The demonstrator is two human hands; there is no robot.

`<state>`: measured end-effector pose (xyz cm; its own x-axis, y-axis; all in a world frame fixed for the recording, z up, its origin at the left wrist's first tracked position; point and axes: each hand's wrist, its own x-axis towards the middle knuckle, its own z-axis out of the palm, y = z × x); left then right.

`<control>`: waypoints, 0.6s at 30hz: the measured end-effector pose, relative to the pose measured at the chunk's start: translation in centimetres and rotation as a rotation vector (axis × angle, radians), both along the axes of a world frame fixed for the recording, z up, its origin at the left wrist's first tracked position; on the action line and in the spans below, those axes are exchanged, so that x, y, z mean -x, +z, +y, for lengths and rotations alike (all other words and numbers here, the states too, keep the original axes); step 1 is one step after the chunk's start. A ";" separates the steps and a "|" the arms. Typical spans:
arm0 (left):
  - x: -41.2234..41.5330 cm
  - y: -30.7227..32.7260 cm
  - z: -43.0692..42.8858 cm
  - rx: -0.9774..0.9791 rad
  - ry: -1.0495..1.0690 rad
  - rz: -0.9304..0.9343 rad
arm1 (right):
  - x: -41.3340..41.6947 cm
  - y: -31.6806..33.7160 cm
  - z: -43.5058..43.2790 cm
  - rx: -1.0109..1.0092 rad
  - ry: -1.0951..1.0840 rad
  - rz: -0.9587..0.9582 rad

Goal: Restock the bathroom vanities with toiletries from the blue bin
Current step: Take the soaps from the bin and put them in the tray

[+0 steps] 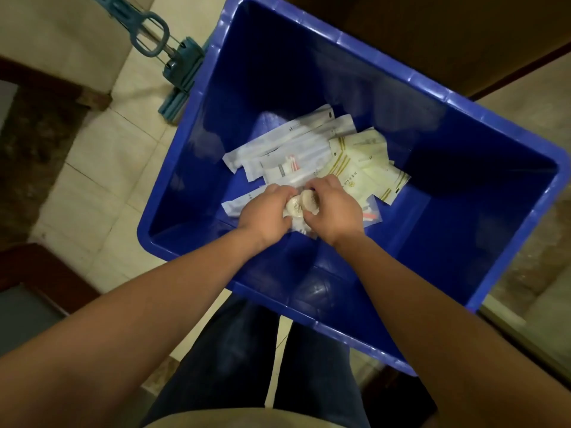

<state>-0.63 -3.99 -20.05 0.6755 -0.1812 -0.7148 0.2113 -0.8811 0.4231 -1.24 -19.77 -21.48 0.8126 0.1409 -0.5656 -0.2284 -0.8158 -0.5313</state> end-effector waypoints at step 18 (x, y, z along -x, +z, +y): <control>0.5 -0.5 -3.7 -0.370 -0.582 -0.231 | 3.9 0.5 -3.1 -0.323 -0.577 0.172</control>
<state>-1.15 -7.66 -20.53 0.6843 -0.3311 -0.6497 -0.3940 -0.9176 0.0527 -5.11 -22.83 -21.00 0.7108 -0.1048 -0.6955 -0.6819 -0.3450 -0.6449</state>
